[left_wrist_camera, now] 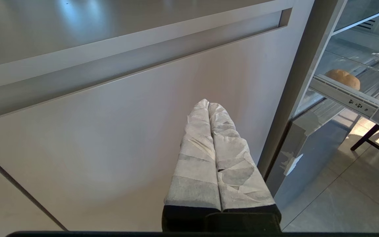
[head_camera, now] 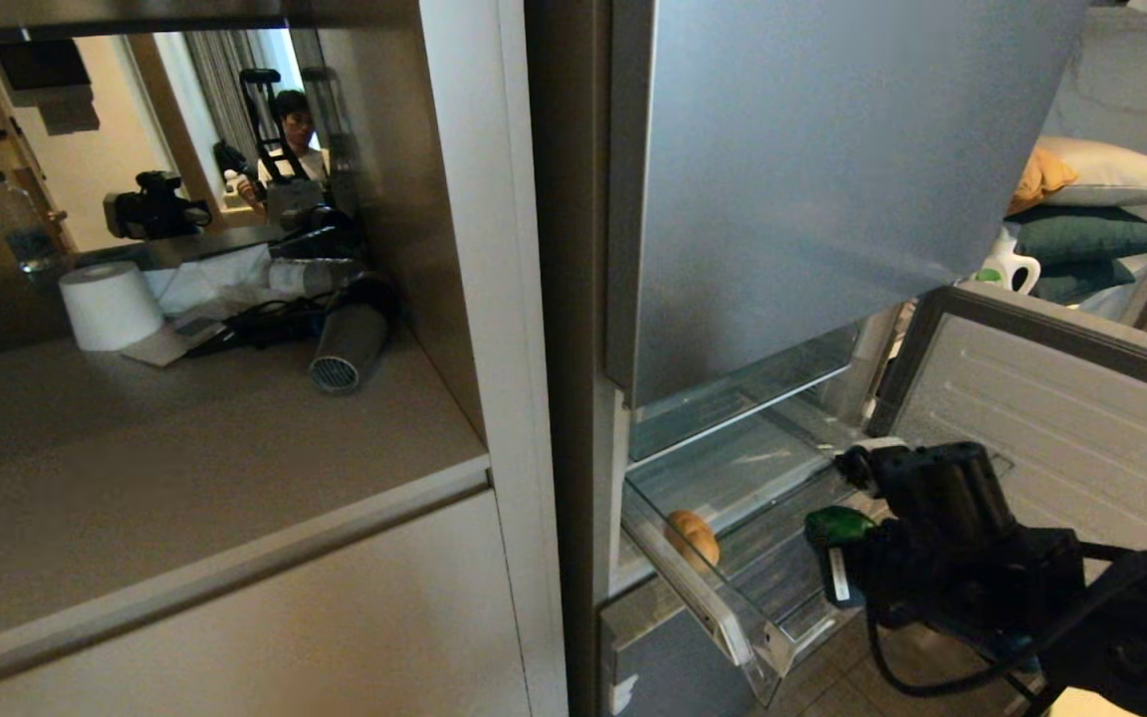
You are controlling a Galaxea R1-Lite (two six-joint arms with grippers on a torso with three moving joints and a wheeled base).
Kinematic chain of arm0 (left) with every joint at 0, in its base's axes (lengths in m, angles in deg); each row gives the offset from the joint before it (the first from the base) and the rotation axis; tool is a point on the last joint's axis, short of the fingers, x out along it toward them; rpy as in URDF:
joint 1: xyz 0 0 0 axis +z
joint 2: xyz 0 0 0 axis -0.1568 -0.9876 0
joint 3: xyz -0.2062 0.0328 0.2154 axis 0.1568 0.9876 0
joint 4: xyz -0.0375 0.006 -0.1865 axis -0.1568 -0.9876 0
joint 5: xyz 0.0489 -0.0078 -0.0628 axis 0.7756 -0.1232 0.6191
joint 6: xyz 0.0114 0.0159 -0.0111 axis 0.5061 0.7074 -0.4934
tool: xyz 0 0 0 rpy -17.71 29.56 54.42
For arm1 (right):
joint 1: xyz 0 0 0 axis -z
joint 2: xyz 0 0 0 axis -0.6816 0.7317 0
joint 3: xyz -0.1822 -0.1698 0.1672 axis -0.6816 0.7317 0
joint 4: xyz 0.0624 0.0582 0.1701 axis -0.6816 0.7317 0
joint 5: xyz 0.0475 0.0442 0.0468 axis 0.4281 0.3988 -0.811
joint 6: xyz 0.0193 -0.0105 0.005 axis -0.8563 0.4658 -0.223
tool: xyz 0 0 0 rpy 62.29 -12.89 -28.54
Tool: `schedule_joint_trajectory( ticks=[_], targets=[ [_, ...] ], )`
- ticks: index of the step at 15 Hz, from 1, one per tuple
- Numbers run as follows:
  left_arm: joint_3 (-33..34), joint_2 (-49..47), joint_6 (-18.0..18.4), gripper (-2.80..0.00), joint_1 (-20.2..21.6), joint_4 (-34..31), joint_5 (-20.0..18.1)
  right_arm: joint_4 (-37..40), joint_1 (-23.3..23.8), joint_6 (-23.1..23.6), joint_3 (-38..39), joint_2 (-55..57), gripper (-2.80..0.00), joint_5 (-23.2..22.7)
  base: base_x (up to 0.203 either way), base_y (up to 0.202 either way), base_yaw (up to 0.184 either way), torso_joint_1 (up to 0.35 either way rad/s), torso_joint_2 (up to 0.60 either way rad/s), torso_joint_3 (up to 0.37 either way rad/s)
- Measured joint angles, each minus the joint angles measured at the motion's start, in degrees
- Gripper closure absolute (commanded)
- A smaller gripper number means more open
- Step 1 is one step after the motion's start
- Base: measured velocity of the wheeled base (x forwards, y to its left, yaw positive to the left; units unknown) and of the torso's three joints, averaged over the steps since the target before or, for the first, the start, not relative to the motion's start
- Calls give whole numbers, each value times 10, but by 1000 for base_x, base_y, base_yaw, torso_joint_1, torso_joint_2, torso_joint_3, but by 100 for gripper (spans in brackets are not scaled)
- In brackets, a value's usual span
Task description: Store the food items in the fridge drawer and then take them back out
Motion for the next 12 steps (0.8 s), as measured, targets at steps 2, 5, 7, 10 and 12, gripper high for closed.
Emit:
schedule_joint_trajectory(
  ticks=[2, 5, 7, 10, 12],
  targets=[
    [0, 0, 0, 0, 0, 0, 0, 0, 6, -12, 49, -23, 0, 20, 0, 0, 0, 0, 0, 0],
    [0, 0, 0, 0, 0, 0, 0, -1, 9, -42, 112, -50, 0, 33, 0, 0, 0, 0, 0, 0],
    [0, 0, 0, 0, 0, 0, 0, -1, 12, -50, 128, -52, 0, 28, 0, 0, 0, 0, 0, 0],
    [0, 0, 0, 0, 0, 0, 0, -3, 23, -53, 122, -17, 0, 13, 0, 0, 0, 0, 0, 0],
    [0, 0, 0, 0, 0, 0, 0, -3, 32, -54, 108, 15, 0, -5, 0, 0, 0, 0, 0, 0]
  ],
)
